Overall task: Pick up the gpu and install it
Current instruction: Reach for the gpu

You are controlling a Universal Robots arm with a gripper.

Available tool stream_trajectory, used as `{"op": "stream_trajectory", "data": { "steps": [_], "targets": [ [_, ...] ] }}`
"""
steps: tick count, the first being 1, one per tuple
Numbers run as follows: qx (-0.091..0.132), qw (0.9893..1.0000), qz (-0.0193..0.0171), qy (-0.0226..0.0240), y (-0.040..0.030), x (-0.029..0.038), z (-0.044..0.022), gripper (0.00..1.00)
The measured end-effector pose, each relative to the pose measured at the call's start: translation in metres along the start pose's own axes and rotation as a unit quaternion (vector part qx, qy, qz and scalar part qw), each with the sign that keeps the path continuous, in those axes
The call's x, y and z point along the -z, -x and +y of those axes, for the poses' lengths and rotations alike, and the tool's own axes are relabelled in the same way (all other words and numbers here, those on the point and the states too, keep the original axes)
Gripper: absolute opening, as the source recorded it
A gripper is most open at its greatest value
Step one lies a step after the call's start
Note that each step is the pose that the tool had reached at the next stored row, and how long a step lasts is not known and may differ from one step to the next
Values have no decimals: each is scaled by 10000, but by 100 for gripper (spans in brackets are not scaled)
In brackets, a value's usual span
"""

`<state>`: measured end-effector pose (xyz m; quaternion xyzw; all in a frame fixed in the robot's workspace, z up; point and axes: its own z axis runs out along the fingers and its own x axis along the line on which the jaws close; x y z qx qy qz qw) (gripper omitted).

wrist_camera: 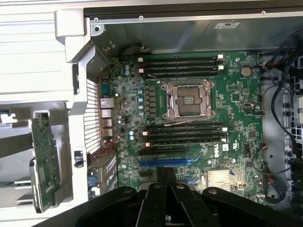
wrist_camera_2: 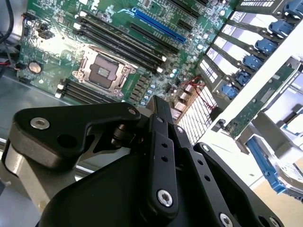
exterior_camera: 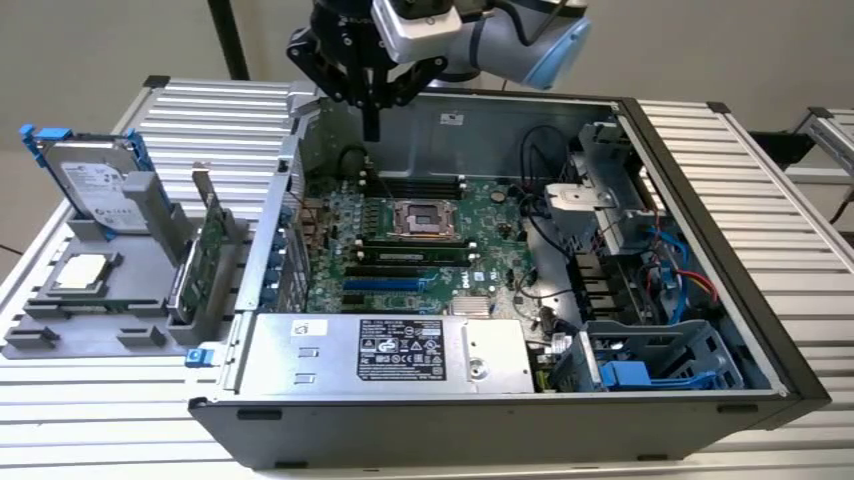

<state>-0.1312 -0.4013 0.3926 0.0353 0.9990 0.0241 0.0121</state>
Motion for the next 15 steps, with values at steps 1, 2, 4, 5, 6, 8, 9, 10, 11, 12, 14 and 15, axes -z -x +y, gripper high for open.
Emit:
{"op": "stream_trajectory", "data": {
  "steps": [1, 2, 4, 5, 6, 8, 9, 10, 11, 12, 14, 15],
  "targets": [
    [0, 10000, 0, -1, -3, 1, -2, 0],
    [0, 10000, 0, 0, -7, 1, -4, 0],
    [0, 10000, 0, 0, -14, 1, -7, 0],
    [0, 10000, 0, -1, -17, 1, -9, 0],
    [-1, 10000, 0, -1, -21, 1, -11, 0],
    [0, 10000, 0, 0, -28, 1, -15, 0],
    [0, 10000, 0, 0, -32, 1, -16, 0],
    [-1, 10000, 0, -1, -36, 2, -18, 0],
    [0, 10000, 0, -1, -40, 2, -19, 0],
    [0, 10000, 0, 0, -43, 2, -20, 0],
    [0, 10000, 0, 0, -51, 3, -23, 0],
    [0, 10000, 0, 0, -54, 3, -25, 0]
  ]
}}
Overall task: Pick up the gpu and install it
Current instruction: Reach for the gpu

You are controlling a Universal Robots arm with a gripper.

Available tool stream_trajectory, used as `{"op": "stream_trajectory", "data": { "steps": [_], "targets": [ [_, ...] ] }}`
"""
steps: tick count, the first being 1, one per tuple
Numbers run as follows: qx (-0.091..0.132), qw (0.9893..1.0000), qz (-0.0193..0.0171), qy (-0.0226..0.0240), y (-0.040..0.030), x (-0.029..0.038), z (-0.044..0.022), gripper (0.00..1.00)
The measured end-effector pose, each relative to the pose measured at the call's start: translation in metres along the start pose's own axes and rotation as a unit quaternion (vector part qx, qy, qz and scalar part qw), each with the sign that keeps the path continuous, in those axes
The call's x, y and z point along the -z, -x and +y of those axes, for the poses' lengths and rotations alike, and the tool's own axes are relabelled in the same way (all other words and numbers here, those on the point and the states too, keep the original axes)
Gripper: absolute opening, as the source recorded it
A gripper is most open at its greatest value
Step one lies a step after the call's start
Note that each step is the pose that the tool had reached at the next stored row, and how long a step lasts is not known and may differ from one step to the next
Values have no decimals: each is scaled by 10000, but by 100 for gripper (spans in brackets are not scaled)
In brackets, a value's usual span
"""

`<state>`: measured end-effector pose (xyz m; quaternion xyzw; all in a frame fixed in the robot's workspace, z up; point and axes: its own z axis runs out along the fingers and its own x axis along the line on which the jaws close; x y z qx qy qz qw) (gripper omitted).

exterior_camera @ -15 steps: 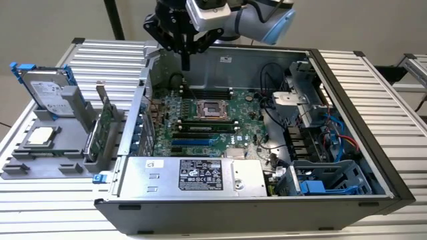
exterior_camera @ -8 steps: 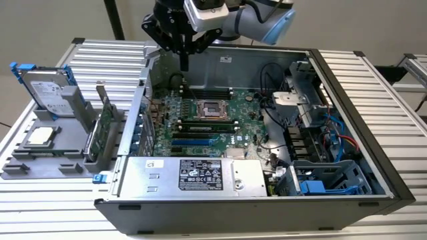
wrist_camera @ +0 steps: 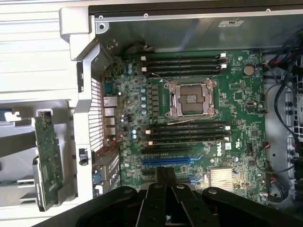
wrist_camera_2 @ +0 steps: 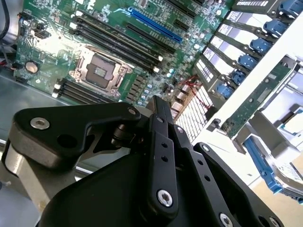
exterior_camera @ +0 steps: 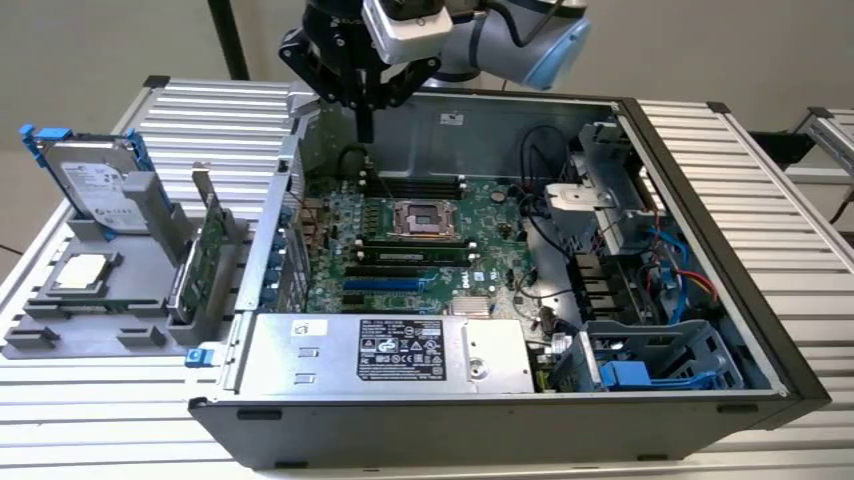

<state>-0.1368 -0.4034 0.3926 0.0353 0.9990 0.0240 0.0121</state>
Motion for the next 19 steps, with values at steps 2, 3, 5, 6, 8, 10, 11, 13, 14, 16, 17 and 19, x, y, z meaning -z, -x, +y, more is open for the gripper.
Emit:
{"op": "stream_trajectory", "data": {
  "steps": [2, 3, 5, 6, 8, 10, 11, 13, 14, 16, 17, 19],
  "targets": [
    [0, 10000, 0, 0, -7, 0, -2, 0],
    [0, 10000, 0, 0, -11, 0, -4, 0],
    [0, 10000, 0, 0, -18, 1, -7, 0],
    [0, 10000, 0, 0, -21, 1, -9, 0],
    [0, 10000, 0, 0, -28, 2, -11, 0],
    [0, 10000, 0, 0, -35, 2, -14, 0],
    [0, 10000, 0, 0, -38, 2, -16, 0],
    [0, 10000, 0, 0, -45, 2, -19, 0],
    [0, 10000, 0, 0, -48, 2, -21, 0],
    [0, 10000, 0, 0, -56, 3, -25, 0],
    [0, 10000, 0, 0, -61, 3, -28, 0],
    [0, 10000, 0, 0, -72, 3, -34, 0]
  ]
}}
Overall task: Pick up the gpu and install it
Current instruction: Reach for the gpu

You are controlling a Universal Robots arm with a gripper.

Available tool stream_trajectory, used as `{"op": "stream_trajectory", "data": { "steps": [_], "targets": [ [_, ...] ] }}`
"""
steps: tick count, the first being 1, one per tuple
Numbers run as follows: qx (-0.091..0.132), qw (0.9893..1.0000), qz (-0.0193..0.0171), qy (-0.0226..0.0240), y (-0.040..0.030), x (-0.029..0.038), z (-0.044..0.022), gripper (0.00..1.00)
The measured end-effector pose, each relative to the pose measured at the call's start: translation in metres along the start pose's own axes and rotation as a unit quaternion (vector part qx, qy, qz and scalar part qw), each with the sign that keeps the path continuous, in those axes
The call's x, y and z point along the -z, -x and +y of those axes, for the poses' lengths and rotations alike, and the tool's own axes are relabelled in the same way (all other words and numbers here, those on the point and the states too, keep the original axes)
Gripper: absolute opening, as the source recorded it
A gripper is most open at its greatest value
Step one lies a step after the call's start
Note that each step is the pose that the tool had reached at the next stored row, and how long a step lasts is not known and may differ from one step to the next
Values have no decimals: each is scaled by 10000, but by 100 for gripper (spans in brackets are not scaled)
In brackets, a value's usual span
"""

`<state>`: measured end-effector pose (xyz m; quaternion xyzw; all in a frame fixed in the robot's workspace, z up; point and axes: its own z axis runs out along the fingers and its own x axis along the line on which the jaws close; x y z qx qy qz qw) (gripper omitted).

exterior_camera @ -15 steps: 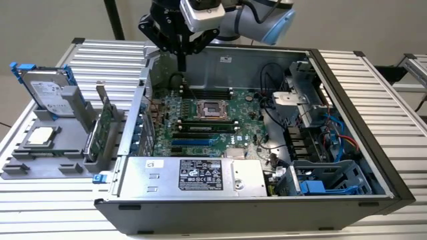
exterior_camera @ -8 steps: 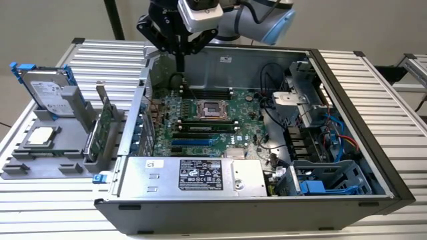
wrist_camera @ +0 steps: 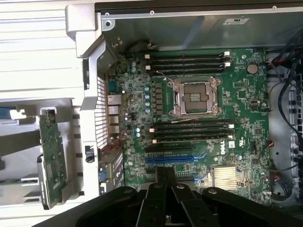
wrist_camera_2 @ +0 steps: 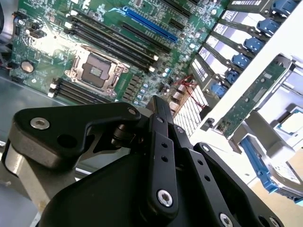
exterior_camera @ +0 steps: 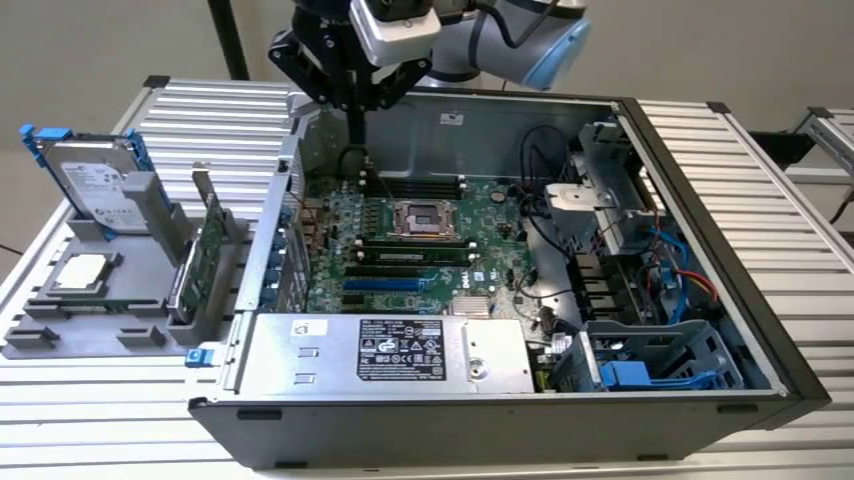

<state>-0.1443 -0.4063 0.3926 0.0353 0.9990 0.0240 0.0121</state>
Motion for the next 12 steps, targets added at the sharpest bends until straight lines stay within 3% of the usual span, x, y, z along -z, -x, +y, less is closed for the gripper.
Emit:
{"op": "stream_trajectory", "data": {
  "steps": [12],
  "targets": [
    [0, 10000, 0, 0, -63, 3, -26, 0]
  ]
}}
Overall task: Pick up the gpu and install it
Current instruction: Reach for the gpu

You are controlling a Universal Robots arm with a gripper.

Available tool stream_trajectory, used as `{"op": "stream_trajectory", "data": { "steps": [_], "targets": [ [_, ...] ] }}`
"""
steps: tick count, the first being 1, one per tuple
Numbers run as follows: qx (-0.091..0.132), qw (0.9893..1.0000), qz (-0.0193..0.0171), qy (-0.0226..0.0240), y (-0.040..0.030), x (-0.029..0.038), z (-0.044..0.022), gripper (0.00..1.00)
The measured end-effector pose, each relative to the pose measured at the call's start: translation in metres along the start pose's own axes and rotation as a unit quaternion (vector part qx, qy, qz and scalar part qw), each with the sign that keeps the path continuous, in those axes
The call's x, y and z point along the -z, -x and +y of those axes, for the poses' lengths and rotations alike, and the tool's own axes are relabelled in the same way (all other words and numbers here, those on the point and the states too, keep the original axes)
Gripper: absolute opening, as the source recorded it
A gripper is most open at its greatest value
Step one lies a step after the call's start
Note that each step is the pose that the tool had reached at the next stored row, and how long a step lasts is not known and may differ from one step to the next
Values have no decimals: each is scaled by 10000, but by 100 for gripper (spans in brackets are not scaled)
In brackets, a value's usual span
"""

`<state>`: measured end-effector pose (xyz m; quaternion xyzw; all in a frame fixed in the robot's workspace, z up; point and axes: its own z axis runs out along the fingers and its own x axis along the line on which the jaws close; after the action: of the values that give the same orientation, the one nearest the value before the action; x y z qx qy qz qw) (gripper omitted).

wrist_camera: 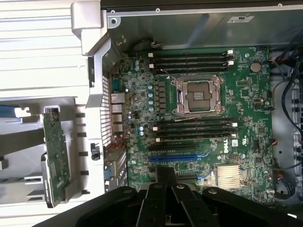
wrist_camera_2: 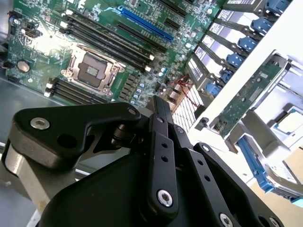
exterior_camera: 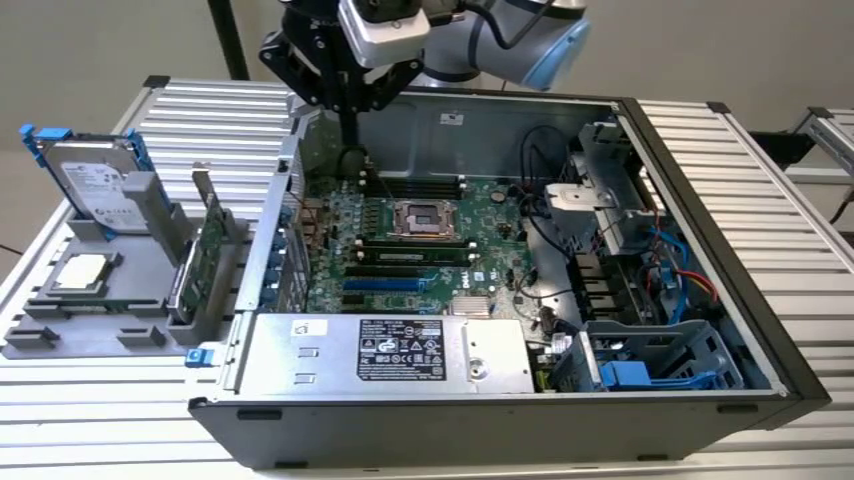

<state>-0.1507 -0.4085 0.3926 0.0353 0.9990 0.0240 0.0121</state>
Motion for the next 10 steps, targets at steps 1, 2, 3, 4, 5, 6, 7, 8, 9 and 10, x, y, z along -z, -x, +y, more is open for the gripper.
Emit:
{"op": "stream_trajectory", "data": {
  "steps": [1, 2, 3, 4, 5, 6, 7, 8, 9, 10],
  "targets": [
    [0, 10000, 0, 0, -5, 0, -2, 0],
    [0, 10000, 0, 0, -11, 0, -3, 0],
    [0, 10000, 0, 0, -17, 0, -5, 0],
    [0, 10000, 0, 0, -22, 1, -6, 0],
    [0, 10000, 0, 0, -27, 1, -8, 0],
    [0, 10000, 0, 0, -32, 1, -9, 0],
    [0, 10000, 0, 0, -37, 1, -11, 0],
    [0, 10000, 0, 0, -43, 2, -12, 0],
    [0, 10000, 0, 0, -48, 2, -14, 0],
    [0, 10000, 0, 0, -53, 2, -16, 0]
  ]
}}
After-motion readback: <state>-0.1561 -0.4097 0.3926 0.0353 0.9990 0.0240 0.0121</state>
